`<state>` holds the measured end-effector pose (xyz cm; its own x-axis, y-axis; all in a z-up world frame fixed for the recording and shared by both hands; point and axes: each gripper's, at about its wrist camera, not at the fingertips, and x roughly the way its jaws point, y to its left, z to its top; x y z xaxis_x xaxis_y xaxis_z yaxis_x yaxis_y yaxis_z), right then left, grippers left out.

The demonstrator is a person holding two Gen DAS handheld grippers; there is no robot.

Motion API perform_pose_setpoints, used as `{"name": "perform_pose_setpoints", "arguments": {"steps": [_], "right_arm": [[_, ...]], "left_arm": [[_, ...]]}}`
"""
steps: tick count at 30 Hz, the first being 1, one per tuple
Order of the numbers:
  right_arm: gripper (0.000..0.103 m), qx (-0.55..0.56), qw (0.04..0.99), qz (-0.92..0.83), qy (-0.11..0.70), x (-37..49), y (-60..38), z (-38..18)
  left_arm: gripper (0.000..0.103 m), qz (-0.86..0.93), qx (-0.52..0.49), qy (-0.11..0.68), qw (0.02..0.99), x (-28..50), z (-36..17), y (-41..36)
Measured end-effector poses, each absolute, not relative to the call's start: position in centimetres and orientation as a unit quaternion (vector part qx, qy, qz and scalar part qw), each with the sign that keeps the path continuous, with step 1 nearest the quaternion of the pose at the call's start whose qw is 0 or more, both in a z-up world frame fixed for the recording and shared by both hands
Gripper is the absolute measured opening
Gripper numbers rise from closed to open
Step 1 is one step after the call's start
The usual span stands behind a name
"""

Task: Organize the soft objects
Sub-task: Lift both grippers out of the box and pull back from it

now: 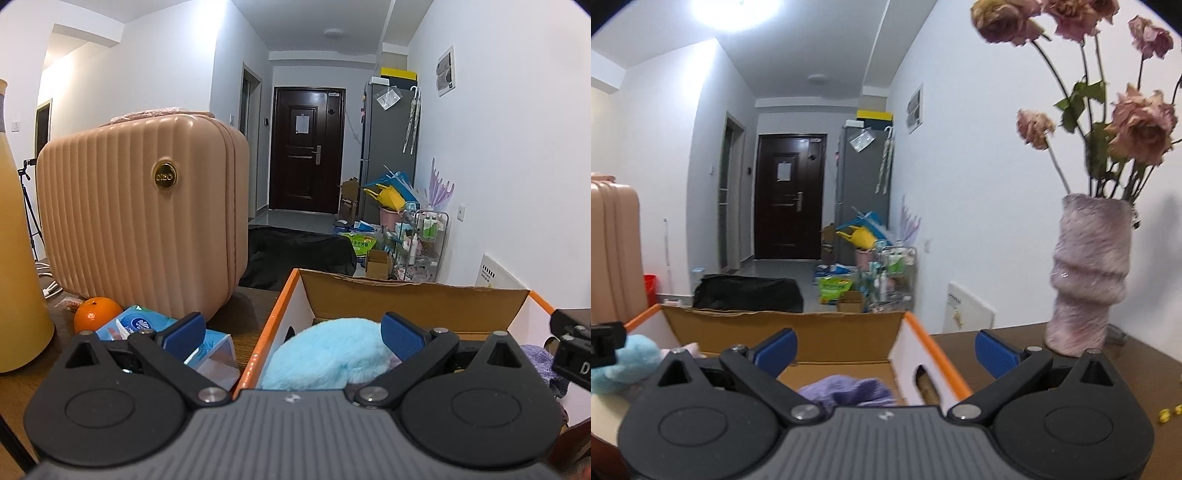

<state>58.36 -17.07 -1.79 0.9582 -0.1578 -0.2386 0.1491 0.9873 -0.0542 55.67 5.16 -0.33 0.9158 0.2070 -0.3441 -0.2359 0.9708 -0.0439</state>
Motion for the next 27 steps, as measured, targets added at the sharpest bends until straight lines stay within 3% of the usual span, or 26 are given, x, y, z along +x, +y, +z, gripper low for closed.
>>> {"name": "perform_pose_setpoints", "arguments": {"steps": [27], "right_arm": [[0.101,-0.01,0.987,0.002,0.161,57.1,-18.0,-3.3]], "left_arm": [[0.103,0.114,-0.044,0.17,0.978,53.4,-0.3,6.1]]}}
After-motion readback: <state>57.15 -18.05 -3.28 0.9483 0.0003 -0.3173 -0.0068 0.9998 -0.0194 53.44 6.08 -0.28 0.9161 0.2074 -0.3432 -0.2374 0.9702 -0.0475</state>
